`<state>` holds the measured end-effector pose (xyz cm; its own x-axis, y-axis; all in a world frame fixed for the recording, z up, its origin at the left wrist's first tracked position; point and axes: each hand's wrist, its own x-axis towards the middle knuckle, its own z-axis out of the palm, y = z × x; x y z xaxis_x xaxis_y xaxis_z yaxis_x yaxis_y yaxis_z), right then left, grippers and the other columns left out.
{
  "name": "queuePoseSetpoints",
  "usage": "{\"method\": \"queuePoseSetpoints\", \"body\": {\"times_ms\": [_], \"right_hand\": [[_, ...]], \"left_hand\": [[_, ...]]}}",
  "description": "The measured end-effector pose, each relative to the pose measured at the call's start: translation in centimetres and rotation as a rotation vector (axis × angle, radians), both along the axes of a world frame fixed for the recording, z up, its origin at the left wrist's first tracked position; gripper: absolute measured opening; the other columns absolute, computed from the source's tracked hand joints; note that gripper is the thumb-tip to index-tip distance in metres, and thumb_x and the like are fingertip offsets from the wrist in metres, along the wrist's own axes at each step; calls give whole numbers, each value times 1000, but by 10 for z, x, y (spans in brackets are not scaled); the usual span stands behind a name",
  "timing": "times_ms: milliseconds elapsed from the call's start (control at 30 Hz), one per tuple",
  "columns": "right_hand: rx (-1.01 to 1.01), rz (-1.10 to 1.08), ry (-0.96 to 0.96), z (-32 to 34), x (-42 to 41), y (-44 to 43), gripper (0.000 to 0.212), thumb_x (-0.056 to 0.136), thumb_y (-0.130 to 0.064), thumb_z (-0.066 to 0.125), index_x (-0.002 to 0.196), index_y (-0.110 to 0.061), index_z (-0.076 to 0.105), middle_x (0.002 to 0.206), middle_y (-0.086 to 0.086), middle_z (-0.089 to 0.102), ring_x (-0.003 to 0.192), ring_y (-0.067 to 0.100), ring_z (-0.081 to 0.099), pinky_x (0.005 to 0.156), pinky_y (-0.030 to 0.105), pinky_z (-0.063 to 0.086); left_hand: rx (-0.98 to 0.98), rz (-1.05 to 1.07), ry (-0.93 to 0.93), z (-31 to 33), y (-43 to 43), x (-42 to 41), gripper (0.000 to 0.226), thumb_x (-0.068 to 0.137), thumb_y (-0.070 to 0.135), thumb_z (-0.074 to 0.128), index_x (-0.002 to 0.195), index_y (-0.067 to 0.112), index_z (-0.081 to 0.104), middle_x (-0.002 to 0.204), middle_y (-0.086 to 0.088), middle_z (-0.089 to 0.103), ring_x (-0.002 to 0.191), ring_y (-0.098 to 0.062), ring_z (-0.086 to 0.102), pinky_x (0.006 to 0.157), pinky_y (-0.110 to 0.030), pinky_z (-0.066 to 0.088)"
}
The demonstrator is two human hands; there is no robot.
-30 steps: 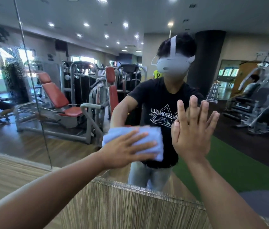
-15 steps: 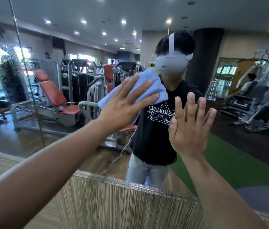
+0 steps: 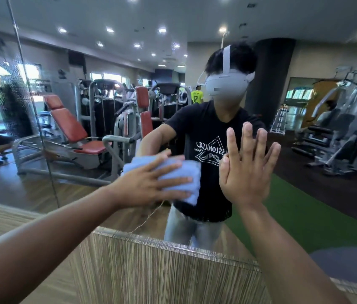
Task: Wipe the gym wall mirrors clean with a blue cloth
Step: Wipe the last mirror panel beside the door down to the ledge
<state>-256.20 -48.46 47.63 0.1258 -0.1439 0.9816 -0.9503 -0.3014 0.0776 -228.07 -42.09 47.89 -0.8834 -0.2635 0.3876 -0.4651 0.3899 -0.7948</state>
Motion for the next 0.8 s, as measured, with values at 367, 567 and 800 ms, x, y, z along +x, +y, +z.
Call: {"method": "queuePoseSetpoints", "body": {"times_ms": [367,567,800], "right_hand": [[13,-12,6,1,0,2,61,107,-31,37,164,-24,20,169,9,14,155,37,17,125,62,8],[49,1,17,4,-2,6,60,107,-31,39,164,-23,22,169,10,15,155,37,15,125,63,7],[112,51,35,-7,-5,25,62,107,-28,38,165,-20,19,170,14,6,157,38,13,125,63,11]], "left_hand": [[-125,-6,661,14,-12,-38,46,104,9,49,147,23,44,157,-12,33,147,-45,22,120,-60,23],[4,36,204,-78,1,-21,58,96,3,50,147,31,51,158,-2,40,146,-37,31,122,-56,19],[-32,28,114,-2,1,0,55,98,11,53,148,32,49,158,-3,40,146,-41,31,115,-69,23]]}}
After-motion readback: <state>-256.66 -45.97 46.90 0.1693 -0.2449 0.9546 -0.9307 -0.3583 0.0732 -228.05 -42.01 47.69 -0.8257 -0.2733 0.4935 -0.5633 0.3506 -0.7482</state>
